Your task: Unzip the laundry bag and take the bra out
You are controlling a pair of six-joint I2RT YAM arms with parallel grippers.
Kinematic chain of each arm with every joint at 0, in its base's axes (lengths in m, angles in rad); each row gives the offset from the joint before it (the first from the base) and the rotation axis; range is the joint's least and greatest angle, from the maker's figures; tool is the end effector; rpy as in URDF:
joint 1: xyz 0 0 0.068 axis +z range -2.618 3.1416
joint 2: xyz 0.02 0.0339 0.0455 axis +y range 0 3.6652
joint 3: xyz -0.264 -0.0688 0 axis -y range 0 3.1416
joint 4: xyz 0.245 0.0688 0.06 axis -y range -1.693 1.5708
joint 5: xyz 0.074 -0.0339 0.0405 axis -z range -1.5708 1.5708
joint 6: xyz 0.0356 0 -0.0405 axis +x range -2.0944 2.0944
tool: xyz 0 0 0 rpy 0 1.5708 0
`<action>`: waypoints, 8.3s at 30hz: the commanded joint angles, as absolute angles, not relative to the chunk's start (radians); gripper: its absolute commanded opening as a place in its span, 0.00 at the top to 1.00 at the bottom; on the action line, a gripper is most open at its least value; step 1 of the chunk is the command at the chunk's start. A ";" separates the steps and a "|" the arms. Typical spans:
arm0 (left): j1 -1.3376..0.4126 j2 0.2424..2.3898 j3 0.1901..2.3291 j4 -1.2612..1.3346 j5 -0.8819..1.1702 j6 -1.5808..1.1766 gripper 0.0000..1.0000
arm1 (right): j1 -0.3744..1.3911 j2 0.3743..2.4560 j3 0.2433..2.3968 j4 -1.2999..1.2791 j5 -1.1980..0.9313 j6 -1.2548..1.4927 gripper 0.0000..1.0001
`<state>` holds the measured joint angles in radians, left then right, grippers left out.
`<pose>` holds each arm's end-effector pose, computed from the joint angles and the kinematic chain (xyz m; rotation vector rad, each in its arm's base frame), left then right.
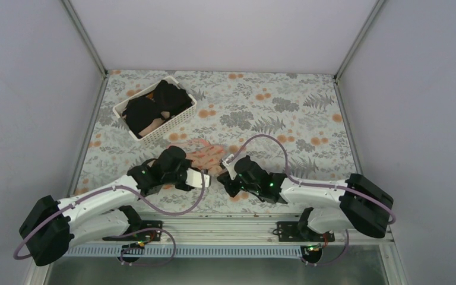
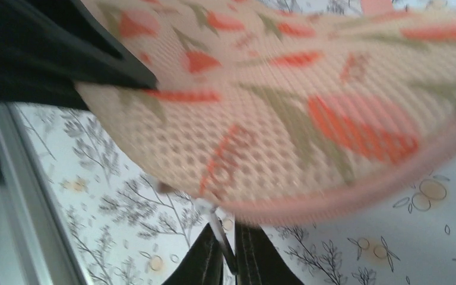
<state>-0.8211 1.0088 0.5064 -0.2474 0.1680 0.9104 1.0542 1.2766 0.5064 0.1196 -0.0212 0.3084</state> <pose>0.1338 -0.1525 0.1972 1.8146 1.4330 -0.1495 0.1220 0.2163 0.1723 -0.8615 2.1684 0.7474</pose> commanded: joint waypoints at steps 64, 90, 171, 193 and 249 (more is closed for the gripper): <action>-0.802 0.926 0.526 -0.329 0.365 0.752 0.98 | 1.016 1.245 0.550 0.073 -0.108 0.311 0.96; -0.778 0.865 0.482 -0.298 0.367 1.048 0.33 | 0.903 1.186 0.507 0.000 -0.157 0.367 0.96; -0.755 0.821 0.453 -0.346 0.367 0.807 0.42 | 1.061 1.410 0.686 0.169 -0.217 0.485 0.96; -0.755 0.822 0.401 -0.249 0.191 0.875 0.98 | 1.027 1.292 0.609 0.075 -0.134 0.454 0.96; -0.767 0.820 0.343 -0.112 0.211 0.876 0.60 | 1.040 1.382 0.680 0.102 -0.285 0.417 0.96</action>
